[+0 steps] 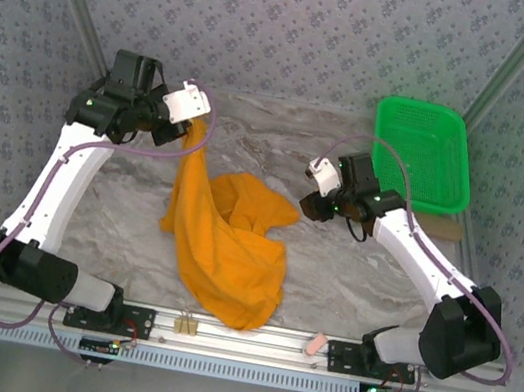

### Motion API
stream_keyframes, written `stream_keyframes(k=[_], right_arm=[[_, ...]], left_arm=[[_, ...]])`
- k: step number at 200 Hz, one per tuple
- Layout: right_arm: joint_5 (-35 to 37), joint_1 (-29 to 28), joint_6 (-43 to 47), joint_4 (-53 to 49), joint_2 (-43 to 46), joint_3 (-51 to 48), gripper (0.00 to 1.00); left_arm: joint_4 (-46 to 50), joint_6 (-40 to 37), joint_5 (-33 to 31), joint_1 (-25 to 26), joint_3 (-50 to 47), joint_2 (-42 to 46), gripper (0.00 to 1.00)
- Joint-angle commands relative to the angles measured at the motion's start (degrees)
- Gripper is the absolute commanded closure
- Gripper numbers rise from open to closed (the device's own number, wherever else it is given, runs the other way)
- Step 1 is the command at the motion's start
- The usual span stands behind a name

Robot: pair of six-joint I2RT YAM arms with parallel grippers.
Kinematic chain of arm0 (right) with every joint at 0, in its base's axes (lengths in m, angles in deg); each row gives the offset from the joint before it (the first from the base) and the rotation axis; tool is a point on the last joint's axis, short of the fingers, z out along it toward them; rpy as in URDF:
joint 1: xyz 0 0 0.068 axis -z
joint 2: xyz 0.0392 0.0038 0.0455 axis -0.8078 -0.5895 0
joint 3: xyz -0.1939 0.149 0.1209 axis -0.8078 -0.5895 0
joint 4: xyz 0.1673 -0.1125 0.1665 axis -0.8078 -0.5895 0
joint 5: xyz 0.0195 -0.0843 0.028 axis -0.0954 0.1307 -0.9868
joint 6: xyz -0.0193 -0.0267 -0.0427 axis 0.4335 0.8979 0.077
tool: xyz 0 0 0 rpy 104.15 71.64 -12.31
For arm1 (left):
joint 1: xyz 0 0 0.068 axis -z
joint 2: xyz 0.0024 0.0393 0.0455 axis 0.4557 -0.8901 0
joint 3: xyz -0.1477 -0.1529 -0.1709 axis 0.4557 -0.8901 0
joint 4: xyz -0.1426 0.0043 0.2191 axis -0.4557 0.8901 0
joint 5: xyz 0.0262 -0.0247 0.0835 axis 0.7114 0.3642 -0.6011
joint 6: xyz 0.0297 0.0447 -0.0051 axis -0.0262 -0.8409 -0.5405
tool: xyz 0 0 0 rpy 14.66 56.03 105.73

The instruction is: Fold the inside-out t-shirt

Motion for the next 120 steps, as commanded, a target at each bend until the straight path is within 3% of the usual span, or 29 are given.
stream_keyframes(k=[1, 42, 120], right_arm=[[-3.4, -2.3, -27.3, -1.6, -0.3, -2.9, 0.58], [-6.3, -4.9, -38.5, 3.5, 1.3, -14.9, 0.51], [-14.9, -6.3, -44.6, 16.6, -10.2, -18.0, 0.49]], left_arm=[[0.6, -2.0, 1.9, -0.2, 1.2, 2.2, 1.0], [-0.1, -2.0, 1.6, -0.2, -2.0, 4.7, 1.0], [0.9, -2.3, 0.4, -0.2, -2.9, 5.2, 1.0]])
